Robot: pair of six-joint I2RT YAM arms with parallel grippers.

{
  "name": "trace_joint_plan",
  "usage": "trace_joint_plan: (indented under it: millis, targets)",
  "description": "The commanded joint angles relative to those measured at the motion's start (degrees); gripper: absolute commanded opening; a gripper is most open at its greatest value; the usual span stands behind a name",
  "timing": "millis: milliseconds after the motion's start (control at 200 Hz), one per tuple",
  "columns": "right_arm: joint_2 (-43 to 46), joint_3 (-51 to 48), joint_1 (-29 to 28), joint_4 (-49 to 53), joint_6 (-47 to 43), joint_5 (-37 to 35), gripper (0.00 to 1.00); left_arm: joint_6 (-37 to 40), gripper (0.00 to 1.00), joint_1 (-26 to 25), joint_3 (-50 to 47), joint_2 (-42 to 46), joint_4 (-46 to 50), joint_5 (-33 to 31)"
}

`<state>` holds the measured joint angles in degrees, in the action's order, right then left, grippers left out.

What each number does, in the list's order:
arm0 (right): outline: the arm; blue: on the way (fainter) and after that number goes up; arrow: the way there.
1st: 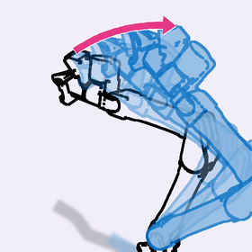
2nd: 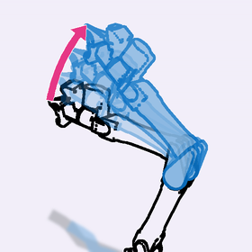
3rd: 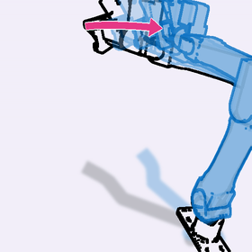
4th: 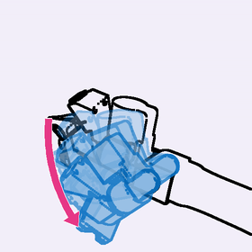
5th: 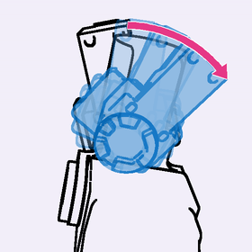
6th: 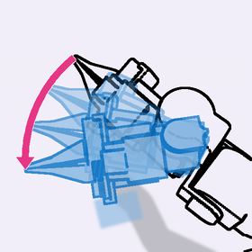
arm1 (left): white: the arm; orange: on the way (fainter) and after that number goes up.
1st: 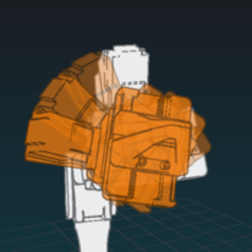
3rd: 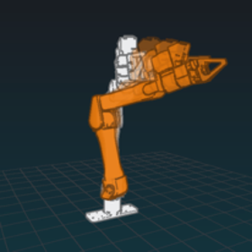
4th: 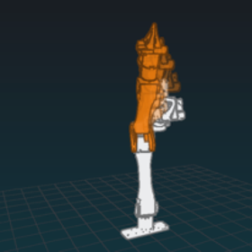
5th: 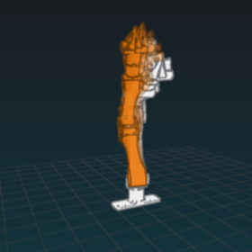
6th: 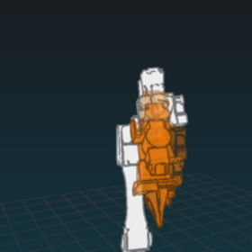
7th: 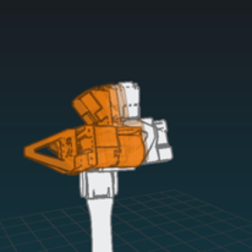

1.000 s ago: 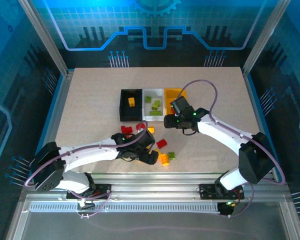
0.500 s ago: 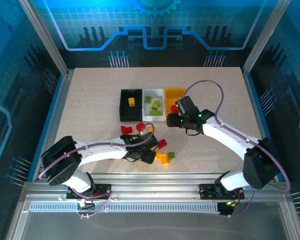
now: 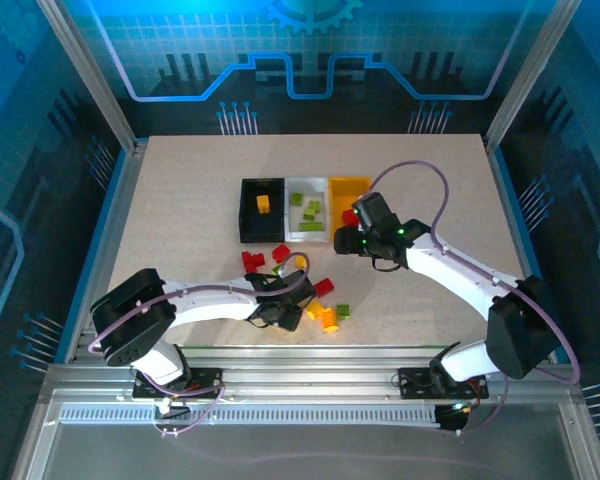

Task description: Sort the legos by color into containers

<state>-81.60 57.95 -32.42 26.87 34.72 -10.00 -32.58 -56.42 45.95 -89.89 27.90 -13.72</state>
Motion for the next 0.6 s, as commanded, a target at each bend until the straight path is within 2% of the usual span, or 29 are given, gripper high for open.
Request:
trace_joint_plan:
  millis: [0, 115, 265, 340, 410, 535, 595]
  targets:
    - [-0.62, -0.47, 0.92, -1.41, 1.03, -0.17, 0.72, -0.51, 0.44, -0.19, -0.87, 1.78, 0.63, 0.49]
    - [-0.51, -0.19, 1.01, -1.30, 1.30, -0.20, 0.72, -1.91, 0.38, -0.18, -0.18, 5.19, 2.06, 0.23]
    - [-0.05, -0.42, 1.14, -1.93, 1.47, -0.29, 0.72, -2.90, 0.35, 1.76, 3.32, 11.54, 4.60, -1.56]
    - [-0.14, -0.46, 1.23, -1.98, 1.49, 0.01, 0.72, -3.04, 0.34, 5.39, 5.57, 14.43, 4.66, -2.36]
    - [-0.07, -0.64, 1.31, -2.17, 1.40, 0.03, 0.72, -2.72, 0.34, 10.82, 8.44, 15.40, 4.18, -3.13]
    - [-0.22, -0.55, 1.70, -1.88, 1.32, 0.53, 0.72, -0.77, 0.35, 19.55, 15.75, 12.08, 0.98, -4.99]
    - [-0.14, -0.55, 1.83, -1.74, 1.07, 0.49, 0.72, 0.22, 0.35, 21.92, 19.54, 8.43, -0.78, -7.75]
